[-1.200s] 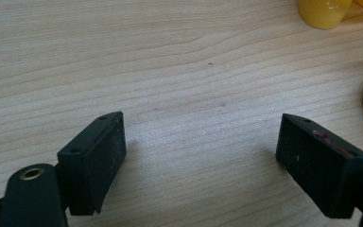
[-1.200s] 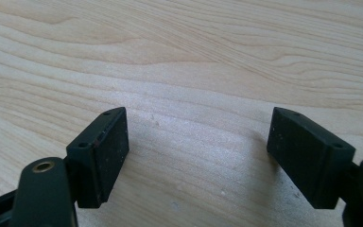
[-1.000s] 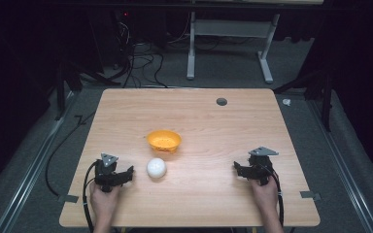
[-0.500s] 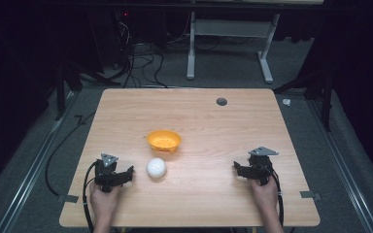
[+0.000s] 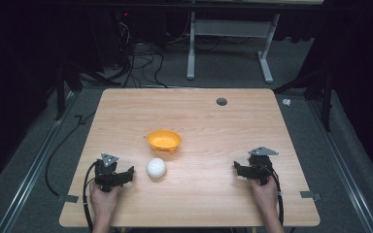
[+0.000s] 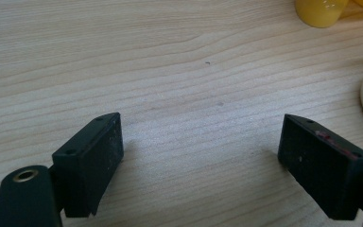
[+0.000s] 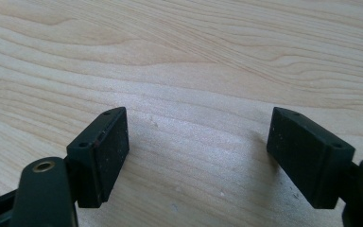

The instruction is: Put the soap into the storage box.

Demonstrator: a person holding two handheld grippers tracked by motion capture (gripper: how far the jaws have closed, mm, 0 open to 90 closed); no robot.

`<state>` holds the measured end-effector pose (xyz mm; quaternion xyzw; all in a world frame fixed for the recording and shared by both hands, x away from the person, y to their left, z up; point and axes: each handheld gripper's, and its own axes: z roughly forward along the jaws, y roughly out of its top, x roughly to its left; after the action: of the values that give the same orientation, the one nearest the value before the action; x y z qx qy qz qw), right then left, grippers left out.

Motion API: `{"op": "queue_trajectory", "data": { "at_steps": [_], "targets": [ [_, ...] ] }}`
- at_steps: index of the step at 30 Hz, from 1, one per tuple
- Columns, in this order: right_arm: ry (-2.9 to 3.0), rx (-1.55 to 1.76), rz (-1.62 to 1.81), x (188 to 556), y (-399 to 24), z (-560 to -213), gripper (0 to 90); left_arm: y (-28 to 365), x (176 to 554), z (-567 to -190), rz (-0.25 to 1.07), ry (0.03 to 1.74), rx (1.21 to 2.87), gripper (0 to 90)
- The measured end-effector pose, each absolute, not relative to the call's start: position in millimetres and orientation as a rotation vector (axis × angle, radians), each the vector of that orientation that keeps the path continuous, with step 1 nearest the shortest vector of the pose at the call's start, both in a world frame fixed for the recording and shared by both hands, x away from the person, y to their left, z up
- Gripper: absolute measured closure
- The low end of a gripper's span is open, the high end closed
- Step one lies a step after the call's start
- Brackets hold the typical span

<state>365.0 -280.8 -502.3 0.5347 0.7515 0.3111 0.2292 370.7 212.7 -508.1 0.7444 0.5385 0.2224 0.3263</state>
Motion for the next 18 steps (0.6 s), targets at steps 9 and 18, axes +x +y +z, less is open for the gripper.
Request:
{"op": "queue_trajectory", "data": {
  "at_steps": [9, 18],
  "targets": [
    [2.068, 1.471, 0.856, 365.0, -280.8, -502.3, 22.5, 209.8, 369.8, -506.5, 0.573, 1.383, 1.974, 15.0],
    [2.068, 1.471, 0.856, 365.0, -280.8, -502.3, 22.5, 203.9, 364.3, -499.1, 0.554, 1.337, 1.964, 14.9]
  ]
}}
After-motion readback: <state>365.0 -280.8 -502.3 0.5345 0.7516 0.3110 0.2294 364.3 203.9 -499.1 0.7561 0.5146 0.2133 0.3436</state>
